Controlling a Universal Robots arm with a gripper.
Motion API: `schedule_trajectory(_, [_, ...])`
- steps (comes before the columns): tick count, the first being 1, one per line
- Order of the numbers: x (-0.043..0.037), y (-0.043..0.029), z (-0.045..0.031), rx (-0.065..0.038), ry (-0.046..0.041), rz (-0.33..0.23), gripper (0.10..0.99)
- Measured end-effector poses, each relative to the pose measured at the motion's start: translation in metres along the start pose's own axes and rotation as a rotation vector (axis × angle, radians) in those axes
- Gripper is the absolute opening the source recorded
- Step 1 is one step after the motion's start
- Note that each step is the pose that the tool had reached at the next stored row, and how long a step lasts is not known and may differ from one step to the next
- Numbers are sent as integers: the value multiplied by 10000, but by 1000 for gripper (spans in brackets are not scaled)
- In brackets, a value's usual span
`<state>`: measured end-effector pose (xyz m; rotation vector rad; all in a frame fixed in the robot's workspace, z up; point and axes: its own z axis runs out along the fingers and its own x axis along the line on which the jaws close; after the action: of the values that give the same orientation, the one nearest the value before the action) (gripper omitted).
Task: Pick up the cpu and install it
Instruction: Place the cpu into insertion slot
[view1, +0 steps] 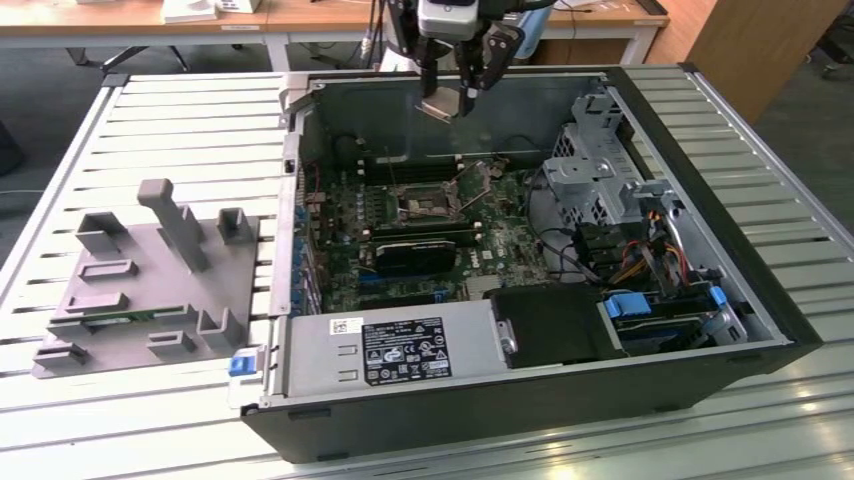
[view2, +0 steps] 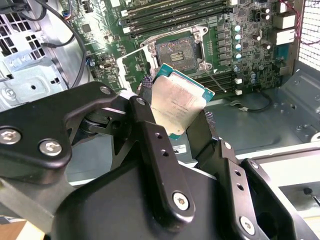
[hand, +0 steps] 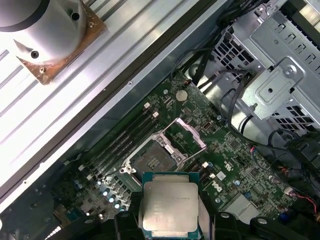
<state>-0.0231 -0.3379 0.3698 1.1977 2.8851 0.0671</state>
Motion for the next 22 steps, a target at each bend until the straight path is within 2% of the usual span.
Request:
schedule_trajectory(6, [0, 0, 3, 0, -12, 249, 529])
schedule_trajectory(15, [0, 0, 16, 6, -88, 1734, 529])
schedule_trajectory(22, [4, 2, 28, 9, -132, 2649, 529])
